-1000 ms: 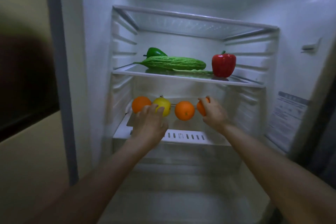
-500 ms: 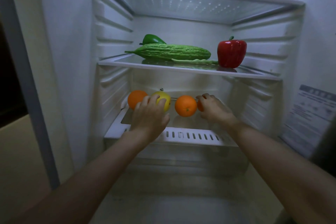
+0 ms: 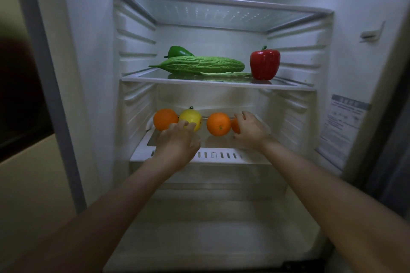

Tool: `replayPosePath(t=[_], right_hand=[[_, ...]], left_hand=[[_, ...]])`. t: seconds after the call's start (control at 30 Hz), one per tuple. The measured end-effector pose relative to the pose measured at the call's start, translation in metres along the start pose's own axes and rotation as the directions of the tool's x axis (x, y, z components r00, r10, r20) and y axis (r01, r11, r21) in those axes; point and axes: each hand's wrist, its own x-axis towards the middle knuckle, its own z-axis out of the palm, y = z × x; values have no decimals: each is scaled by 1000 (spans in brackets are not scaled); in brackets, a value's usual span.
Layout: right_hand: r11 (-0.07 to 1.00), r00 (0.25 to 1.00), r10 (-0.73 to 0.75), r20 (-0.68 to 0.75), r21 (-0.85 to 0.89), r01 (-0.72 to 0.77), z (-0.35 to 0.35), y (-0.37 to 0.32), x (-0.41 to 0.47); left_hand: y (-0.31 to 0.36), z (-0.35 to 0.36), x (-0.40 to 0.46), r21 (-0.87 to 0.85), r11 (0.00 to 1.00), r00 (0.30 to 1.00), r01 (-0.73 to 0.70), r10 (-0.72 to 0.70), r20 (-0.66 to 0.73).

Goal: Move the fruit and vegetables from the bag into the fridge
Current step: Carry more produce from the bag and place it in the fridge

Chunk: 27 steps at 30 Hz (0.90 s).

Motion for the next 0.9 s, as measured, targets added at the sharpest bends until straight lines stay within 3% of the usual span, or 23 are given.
replayPosePath(t=[0.3,0.43,0.6,0.9], right_hand=[[994,993,104,-60,21,-103,-53,-38,-101],[993,983,120,-138,22,-118,-77,-62,-171],[983,978,168,-125,-48,-175,-107,-85,-263],[952,944,256,-209,-115,-284,-167,-96,-412]], left_hand=[[7,-22,-59,11,994,988,-108,108,-106],[24,-33,-109,-98,989,988,-109,97,-124],[49,-48,-168,-195,963,981,-187,171,-95],[96,-89,-228,-207,910,933,-360,352,-74]])
